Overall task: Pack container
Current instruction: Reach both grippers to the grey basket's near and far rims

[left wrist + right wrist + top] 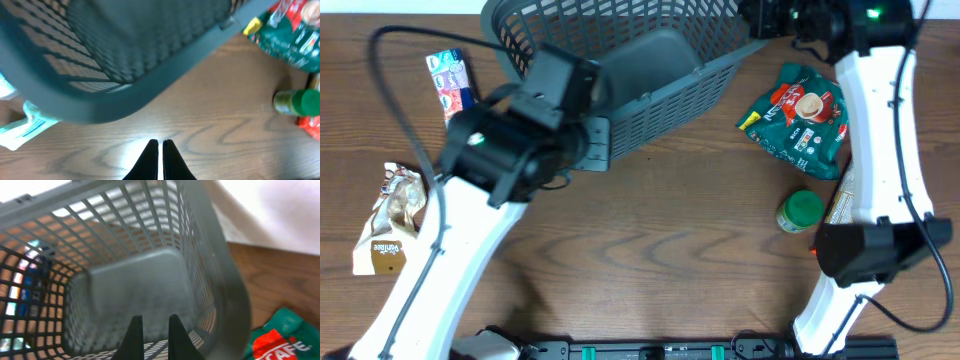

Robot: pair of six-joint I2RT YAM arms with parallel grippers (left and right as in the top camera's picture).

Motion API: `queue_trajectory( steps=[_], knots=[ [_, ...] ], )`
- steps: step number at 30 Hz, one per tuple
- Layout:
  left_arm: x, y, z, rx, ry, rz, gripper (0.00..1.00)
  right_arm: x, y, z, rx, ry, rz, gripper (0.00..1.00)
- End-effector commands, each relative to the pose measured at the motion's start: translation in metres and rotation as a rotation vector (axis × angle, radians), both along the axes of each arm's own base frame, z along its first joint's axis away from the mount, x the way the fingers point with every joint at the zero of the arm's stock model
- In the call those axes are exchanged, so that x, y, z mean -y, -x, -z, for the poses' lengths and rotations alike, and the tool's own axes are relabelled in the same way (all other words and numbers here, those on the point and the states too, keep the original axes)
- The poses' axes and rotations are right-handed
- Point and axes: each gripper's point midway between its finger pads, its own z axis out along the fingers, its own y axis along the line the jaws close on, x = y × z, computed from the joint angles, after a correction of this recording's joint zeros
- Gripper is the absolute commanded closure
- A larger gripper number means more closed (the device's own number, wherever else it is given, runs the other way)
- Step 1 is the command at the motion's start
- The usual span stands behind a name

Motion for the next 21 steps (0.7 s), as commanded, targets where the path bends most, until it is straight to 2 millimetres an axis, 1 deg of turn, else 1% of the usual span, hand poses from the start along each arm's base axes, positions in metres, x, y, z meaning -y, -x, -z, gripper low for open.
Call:
queue_trajectory(
  steps=[1,4,7,10,21],
  knots=[
    [0.009,0.001,0.004,-0.003,-0.026,0.048,0.94,-0.011,-0.005,0.018,-0.031,0.015,-0.046,0.99],
    [0.012,0.001,0.008,-0.013,-0.031,0.056,0.94,-0.013,-0.007,0.031,-0.052,0.031,-0.061,0.99],
    [0.013,0.0,0.01,-0.02,-0.034,0.057,0.95,-0.015,-0.009,0.039,-0.069,0.033,-0.064,0.99],
    [0.014,-0.001,0.013,-0.027,-0.039,0.057,0.95,-0.016,-0.01,0.041,-0.072,0.034,-0.067,0.99],
    [0.02,-0.01,0.034,-0.084,-0.07,0.058,0.94,-0.017,-0.009,0.043,-0.07,0.047,-0.076,0.99]
  ],
)
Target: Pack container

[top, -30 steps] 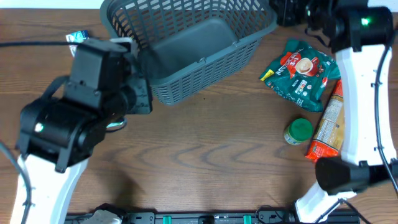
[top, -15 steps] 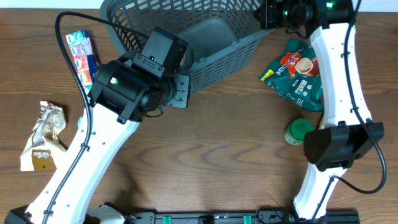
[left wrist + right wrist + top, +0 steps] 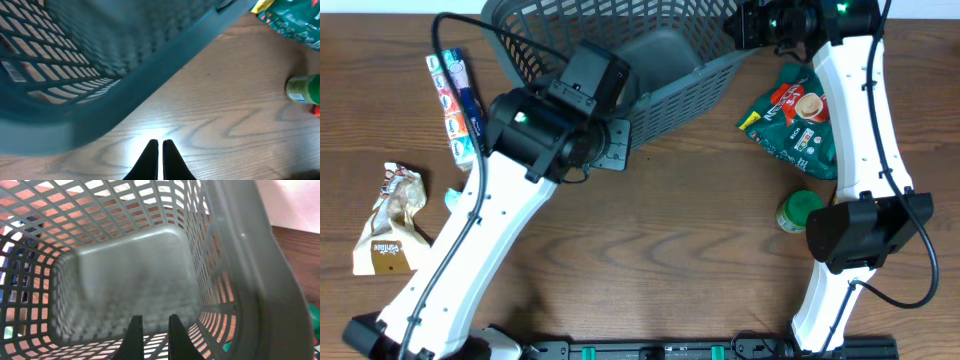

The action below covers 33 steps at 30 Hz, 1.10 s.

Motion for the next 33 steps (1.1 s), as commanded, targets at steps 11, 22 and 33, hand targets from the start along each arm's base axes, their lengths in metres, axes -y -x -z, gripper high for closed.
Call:
queue_trajectory(
  steps=[11,22,33],
  knots=[
    [0.007,-0.012,0.033,-0.075,-0.068,0.032,0.94,-0.005,0.002,0.0,0.001,0.009,-0.024,0.98],
    [0.002,-0.023,0.045,-0.086,-0.102,0.047,0.95,-0.002,0.023,0.016,-0.114,0.023,-0.024,0.98],
    [-0.029,-0.044,0.043,-0.064,-0.106,-0.012,0.94,0.001,0.047,0.03,-0.231,0.038,-0.025,0.98]
  ],
)
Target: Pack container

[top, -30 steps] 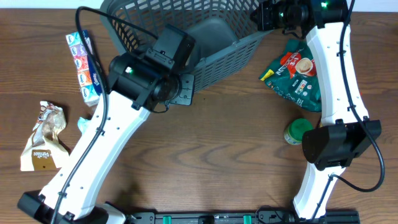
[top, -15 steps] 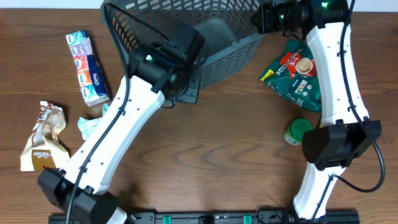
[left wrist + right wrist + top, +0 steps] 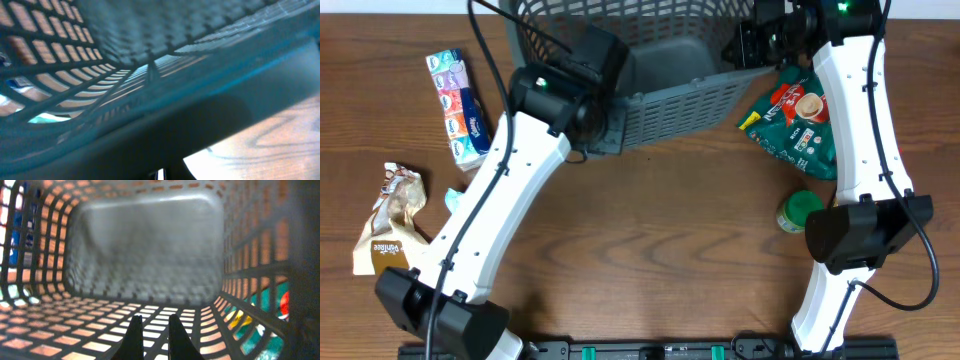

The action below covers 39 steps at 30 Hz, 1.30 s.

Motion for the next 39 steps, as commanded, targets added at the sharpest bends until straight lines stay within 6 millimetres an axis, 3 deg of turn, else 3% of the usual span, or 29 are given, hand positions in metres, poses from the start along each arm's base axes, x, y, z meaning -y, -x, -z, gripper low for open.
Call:
queue_trajectory(
  steps=[1,9,39],
  knots=[
    [-0.013,-0.009,0.0,0.017,-0.023,-0.002,0.94,0.002,0.006,0.01,-0.038,0.024,-0.009,0.98],
    [-0.027,-0.017,-0.001,0.026,-0.019,-0.044,0.94,0.003,0.01,0.013,-0.053,0.034,-0.023,0.98],
    [-0.042,-0.033,-0.007,0.105,-0.107,-0.052,0.94,-0.013,0.042,0.023,-0.174,0.052,-0.068,0.99]
  ],
)
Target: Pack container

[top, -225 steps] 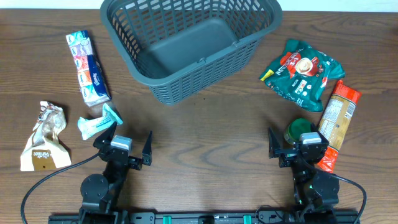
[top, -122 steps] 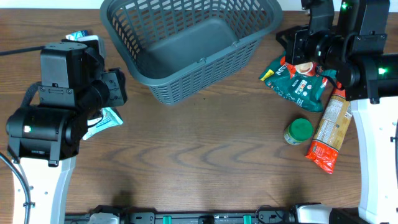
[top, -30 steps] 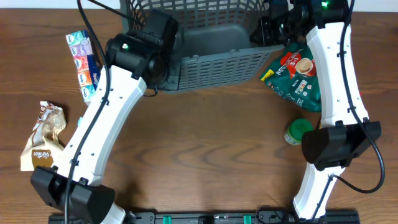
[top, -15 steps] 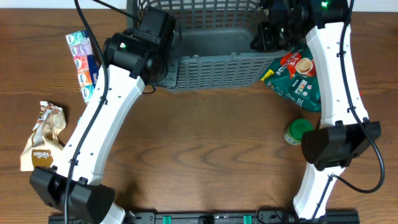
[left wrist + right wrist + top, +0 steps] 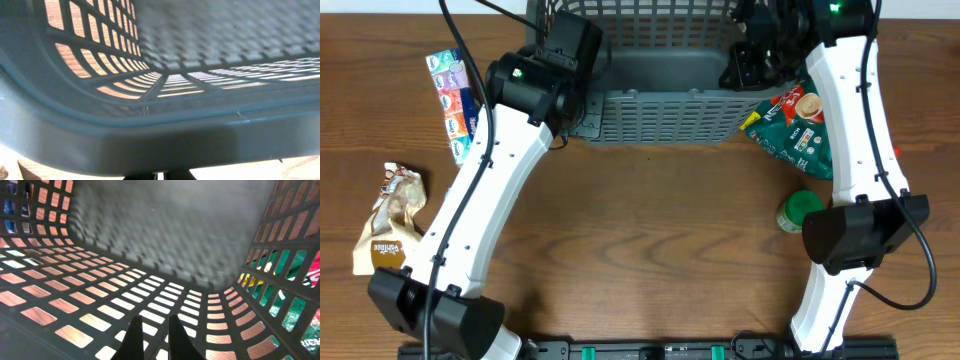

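The grey mesh basket (image 5: 650,115) stands at the back of the table, square to its edge and with nothing inside. My left gripper (image 5: 582,124) is shut and pressed against the basket's near left corner. In the left wrist view the thick rim (image 5: 150,135) fills the frame and only the fingertips (image 5: 159,175) show beneath it. My right gripper (image 5: 738,72) reaches inside the basket by its right wall. Its fingers (image 5: 154,322) stand a little apart over the mesh, with nothing seen between them.
A green snack packet (image 5: 800,115) lies right of the basket, with a green-lidded jar (image 5: 800,212) nearer the front. A tissue pack (image 5: 452,95) lies left of the basket and a crumpled beige packet (image 5: 390,220) at the left edge.
The basket has turned square to the table edge and sits farther back. My left gripper moved back with its corner. My right gripper sits lower inside, near the mesh.
The basket first lay skewed, its near corner pointing at the table's middle, with my shut left gripper before it and my right gripper at its far right rim. At each later moment it stood straighter and farther back, both grippers still against it.
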Robot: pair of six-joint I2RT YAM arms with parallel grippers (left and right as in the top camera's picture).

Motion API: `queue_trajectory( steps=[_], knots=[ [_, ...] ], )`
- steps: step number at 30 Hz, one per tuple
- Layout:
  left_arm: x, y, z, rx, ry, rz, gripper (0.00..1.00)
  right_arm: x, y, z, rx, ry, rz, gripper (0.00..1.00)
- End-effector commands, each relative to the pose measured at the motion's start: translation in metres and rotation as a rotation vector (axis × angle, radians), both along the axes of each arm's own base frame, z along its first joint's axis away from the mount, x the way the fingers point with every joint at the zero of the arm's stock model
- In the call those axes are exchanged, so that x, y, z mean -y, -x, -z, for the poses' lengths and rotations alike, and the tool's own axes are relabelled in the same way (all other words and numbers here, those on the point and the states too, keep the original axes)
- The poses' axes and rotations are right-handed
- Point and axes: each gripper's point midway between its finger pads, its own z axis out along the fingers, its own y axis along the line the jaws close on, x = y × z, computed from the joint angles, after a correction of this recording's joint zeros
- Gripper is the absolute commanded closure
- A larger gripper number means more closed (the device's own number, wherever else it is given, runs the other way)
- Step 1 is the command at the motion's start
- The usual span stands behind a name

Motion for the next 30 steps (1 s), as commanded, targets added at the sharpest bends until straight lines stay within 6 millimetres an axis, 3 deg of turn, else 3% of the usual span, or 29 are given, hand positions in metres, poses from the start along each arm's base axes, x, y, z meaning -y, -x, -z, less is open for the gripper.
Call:
queue_trajectory(
  steps=[1,7,12,14,16,20,24,30],
  knots=[
    [-0.007,-0.005,-0.001,0.017,-0.039,0.005,0.94,-0.009,0.005,0.007,-0.02,0.009,-0.029,0.99],
    [-0.01,-0.005,-0.001,0.021,-0.051,-0.001,0.94,-0.008,0.002,0.007,-0.008,0.021,-0.027,0.99],
    [-0.011,-0.005,-0.004,0.03,-0.054,-0.003,0.94,0.005,-0.017,0.005,0.074,0.099,0.008,0.98],
    [-0.012,-0.005,-0.006,0.036,-0.057,-0.006,0.94,0.009,-0.028,0.002,0.12,0.124,0.024,0.93],
    [-0.014,-0.004,-0.009,0.046,-0.063,-0.01,0.92,0.008,-0.035,-0.003,0.162,0.126,0.012,0.81],
    [-0.018,0.0,-0.018,0.067,-0.066,-0.015,0.78,0.006,-0.048,-0.016,0.239,0.114,0.011,0.8],
    [-0.027,0.004,-0.033,0.111,-0.086,-0.033,0.49,0.004,-0.055,-0.038,0.324,0.099,0.016,0.51],
    [-0.047,0.013,-0.065,0.212,-0.13,-0.079,0.39,0.005,-0.052,-0.094,0.48,0.089,0.0,0.43]
  ],
)
